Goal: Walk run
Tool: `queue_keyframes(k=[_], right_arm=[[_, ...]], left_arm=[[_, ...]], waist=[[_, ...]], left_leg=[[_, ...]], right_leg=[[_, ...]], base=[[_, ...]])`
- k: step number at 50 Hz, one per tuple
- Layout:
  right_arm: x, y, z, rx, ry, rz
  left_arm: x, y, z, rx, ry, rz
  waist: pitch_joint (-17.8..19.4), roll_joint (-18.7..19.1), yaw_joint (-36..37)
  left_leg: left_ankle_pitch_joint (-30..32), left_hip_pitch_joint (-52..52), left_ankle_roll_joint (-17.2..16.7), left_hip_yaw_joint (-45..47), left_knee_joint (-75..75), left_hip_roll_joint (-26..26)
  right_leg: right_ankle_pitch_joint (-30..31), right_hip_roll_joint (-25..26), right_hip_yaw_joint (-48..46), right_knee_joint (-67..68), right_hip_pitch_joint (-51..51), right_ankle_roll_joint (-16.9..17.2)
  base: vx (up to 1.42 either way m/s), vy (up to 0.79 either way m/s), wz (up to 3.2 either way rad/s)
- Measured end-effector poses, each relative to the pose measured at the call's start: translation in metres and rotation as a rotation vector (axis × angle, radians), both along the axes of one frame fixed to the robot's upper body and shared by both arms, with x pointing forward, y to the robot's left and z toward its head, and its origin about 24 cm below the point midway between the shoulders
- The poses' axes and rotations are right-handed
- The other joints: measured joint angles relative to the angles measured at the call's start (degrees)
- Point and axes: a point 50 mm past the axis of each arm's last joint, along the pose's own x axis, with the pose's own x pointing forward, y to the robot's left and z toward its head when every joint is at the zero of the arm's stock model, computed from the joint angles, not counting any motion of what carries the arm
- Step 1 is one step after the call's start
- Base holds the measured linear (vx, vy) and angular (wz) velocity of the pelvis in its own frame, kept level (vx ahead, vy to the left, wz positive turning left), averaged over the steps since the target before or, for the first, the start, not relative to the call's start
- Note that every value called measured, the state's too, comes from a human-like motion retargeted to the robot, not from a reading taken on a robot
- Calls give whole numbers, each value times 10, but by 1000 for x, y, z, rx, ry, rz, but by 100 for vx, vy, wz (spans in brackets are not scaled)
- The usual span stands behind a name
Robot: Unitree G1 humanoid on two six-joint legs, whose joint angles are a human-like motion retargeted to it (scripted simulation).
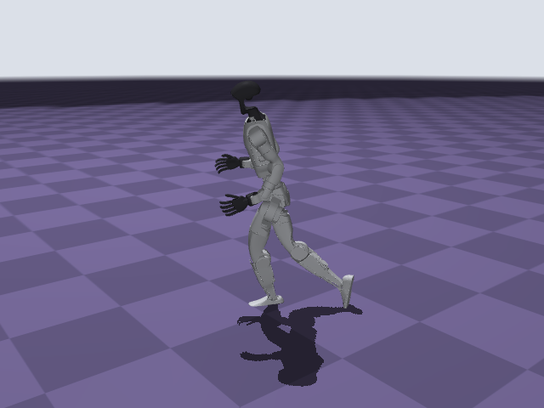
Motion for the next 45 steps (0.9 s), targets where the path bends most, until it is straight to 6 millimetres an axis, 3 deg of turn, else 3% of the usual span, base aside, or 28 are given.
queue_keyframes(k=[2, 3, 5, 7, 8, 10, 13, 16, 17, 18, 19, 20, 22, 23, 25, 27, 30, 34, 35, 37, 38, 40, 42, 43, 45], right_arm=[[-14, 18, -23, -26, 110, 33], [-25, 21, -36, -39, 180, 37], [-41, 31, -54, -28, 286, 75], [-68, 30, -66, 57, 376, 79], [-80, 29, -68, 110, 397, 69], [-97, 22, -67, 176, 400, -5], [-109, 6, -59, 191, 346, -150], [-102, -8, -53, 161, 284, -235], [-95, -11, -51, 146, 266, -241], [-85, -12, -49, 129, 248, -226], [-76, -13, -44, 108, 225, -205], [-66, -14, -39, 84, 198, -182], [-53, -14, -27, 43, 149, -132], [-48, -17, -23, 30, 128, -141], [-38, -39, -14, 38, 67, -209], [-18, -33, -5, 142, -21, -198], [-8, -29, 7, 327, -146, -199], [-19, -19, -3, 397, -109, -164], [-24, -17, -9, 382, -68, -150], [-30, -10, -21, 304, 40, -96], [-30, -6, -27, 251, 87, -66], [-25, 1, -38, 144, 176, -3], [-37, 14, -59, 69, 315, 80], [-46, 16, -69, 53, 395, 113], [-52, 33, -83, 81, 488, 224]], left_arm=[[18, -4, 13, 0, -72, 5], [32, -10, 21, -16, -128, -12], [68, -11, 43, -74, -266, -48], [94, -27, 66, -158, -384, -175], [100, -32, 79, -165, -441, -229], [107, -38, 99, -143, -522, -291], [102, -33, 107, -102, -554, -296], [91, -20, 100, -68, -521, -252], [87, -15, 97, -50, -506, -234], [84, -9, 96, -23, -495, -216], [83, -4, 95, 9, -486, -200], [81, 0, 94, 44, -479, -187], [68, 13, 79, 146, -406, -164], [54, 12, 62, 170, -327, -180], [32, -1, 29, 113, -171, -208], [6, -16, 6, -32, -64, -199], [-40, -12, -16, -186, 72, -113], [-73, 4, -20, -176, 132, 63], [-73, 6, -20, -166, 132, 93], [-62, 10, -14, -133, 96, 104], [-50, 12, -9, -107, 71, 85], [-24, 14, 3, -53, 6, 13], [-10, 12, 11, -24, -35, -73], [3, 7, 14, -39, -74, -111], [39, 17, 29, -88, -190, -114]], waist=[[-9, 55, -28], [-15, 83, -31], [-16, 131, -59], [-31, 128, -40], [-33, 120, -53], [-35, 121, -97], [-52, 156, -175], [-50, 161, -206], [-41, 155, -199], [-24, 148, -187], [-10, 141, -176], [4, 134, -166], [-6, 116, -151], [-12, 123, -159], [-23, 130, -156], [-34, 101, -108], [-27, 78, -24], [-5, 28, 49], [-1, 23, 59], [25, 0, 58], [36, -2, 33], [41, -5, -17], [22, 33, -26], [12, 46, -30], [-5, 65, -62]], left_leg=[[-49, 5, 0, -103, 85, 57], [-71, -13, 0, -173, 126, 59], [-125, 11, 0, -170, 183, 121], [-125, 83, 0, -138, 135, 115], [-102, 117, 0, -151, 92, 83], [-22, 181, -2, -175, 4, 34], [208, 274, -90, -218, -99, 42], [449, 335, -187, -226, -118, 45], [498, 347, -216, -232, -95, 40], [511, 348, -234, -221, -29, 44], [516, 340, -243, -217, 48, 43], [516, 327, -248, -216, 132, 41], [504, 275, -248, -218, 227, 4], [470, 238, -235, -225, 302, 17], [363, 121, -206, -260, 450, 53], [289, 36, -156, -207, 448, 65], [222, -61, -98, -122, 345, 120], [196, -100, -75, -90, 48, 98], [183, -93, -82, -113, -33, 84], [167, -57, -112, -111, -99, 70], [196, -41, -104, -126, -95, 60], [168, -25, -44, -136, -36, 27], [115, -18, -69, -189, 70, 75], [80, -15, -98, -212, 110, 90], [26, 30, -108, -162, 124, 125]], right_leg=[[-10, 106, -3, 35, -16, -41], [-39, 123, -21, 81, -51, -66], [-153, 119, -37, 204, -146, -132], [-245, 82, -38, 234, -226, -214], [-275, 36, -52, 234, -265, -231], [-315, -9, -32, 193, -341, -187], [-318, 0, -17, 6, -400, -113], [-336, -8, 10, -182, -396, -52], [-341, -12, 2, -220, -381, -45], [-330, -3, -8, -234, -359, -60], [-278, 5, -22, -227, -342, -107], [-206, 14, -37, -211, -327, -169], [-341, 40, 45, -126, -308, -219], [-385, 47, 61, -85, -303, -219], [-435, 28, 6, -60, -268, -217], [-435, 47, 38, -95, -214, -237], [-349, 69, 83, -168, -120, -235], [-76, 41, 75, -230, -13, -153], [-14, 37, 66, -239, 12, -133], [0, 0, 59, -104, 25, -81], [0, -6, 37, -15, 17, -68], [0, 48, 69, 102, -10, -34], [-14, 119, 33, 143, -42, -61], [-58, 128, 25, 196, -82, -71], [-144, 140, 22, 246, -169, -92]], base=[[195, -21, 139], [176, 11, 94], [162, 0, 103], [157, -4, 83], [171, -7, 162], [180, -10, 236], [173, -21, 207], [164, -26, 64], [152, -32, -77], [173, -45, -87], [201, -58, -83], [195, -54, -79], [203, -48, -5], [236, -54, 142], [191, -48, 144], [145, -34, -100], [203, -29, -146], [163, -24, -90], [201, -26, -65], [157, -26, -7], [153, -28, 99], [181, -30, 96], [255, -27, -50], [239, -27, -73], [169, -28, -61]])
